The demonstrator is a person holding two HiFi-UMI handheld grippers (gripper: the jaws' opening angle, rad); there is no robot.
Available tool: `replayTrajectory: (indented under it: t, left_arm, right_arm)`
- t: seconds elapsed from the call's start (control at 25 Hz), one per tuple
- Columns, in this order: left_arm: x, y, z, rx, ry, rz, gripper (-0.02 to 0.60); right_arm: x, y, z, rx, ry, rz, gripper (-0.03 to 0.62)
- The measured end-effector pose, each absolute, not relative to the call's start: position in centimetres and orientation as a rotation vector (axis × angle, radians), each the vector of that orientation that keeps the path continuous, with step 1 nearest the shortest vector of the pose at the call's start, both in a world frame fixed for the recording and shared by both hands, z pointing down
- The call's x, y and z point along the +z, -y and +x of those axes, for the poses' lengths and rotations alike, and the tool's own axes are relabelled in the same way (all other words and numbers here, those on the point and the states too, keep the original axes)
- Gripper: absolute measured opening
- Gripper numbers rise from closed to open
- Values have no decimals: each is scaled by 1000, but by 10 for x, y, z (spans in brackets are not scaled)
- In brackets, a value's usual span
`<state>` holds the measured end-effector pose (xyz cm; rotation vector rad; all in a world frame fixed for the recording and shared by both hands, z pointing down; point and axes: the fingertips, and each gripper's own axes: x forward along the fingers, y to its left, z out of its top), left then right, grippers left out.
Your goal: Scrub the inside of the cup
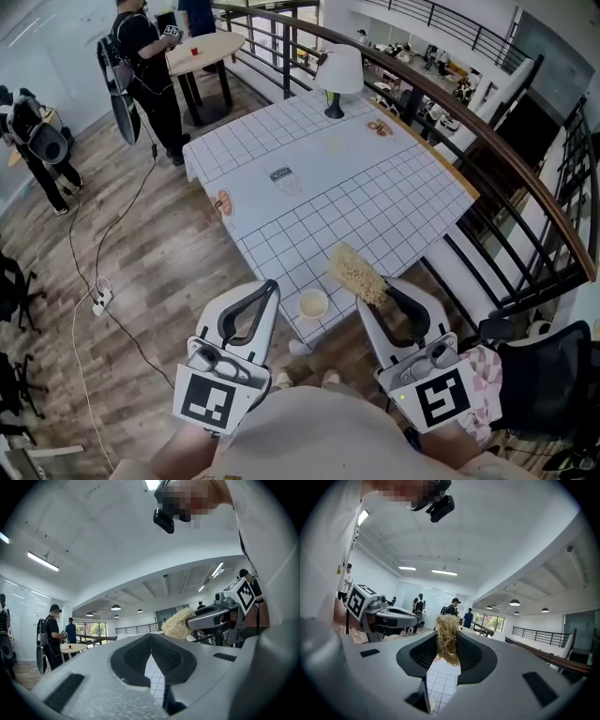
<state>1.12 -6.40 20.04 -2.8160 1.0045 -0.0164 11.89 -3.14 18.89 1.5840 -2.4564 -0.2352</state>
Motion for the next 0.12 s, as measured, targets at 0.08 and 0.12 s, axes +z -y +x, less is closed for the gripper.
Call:
replayTrajectory:
  t: [0.08, 0.12]
  left_arm:
    - [202, 62, 14, -25, -986, -2830, 15]
    - [202, 62, 16, -27, -977, -2837, 15]
  right_arm:
    - [188, 30, 120, -233, 2467, 1590, 109]
    - [188, 30, 121, -232, 2472, 1593, 109]
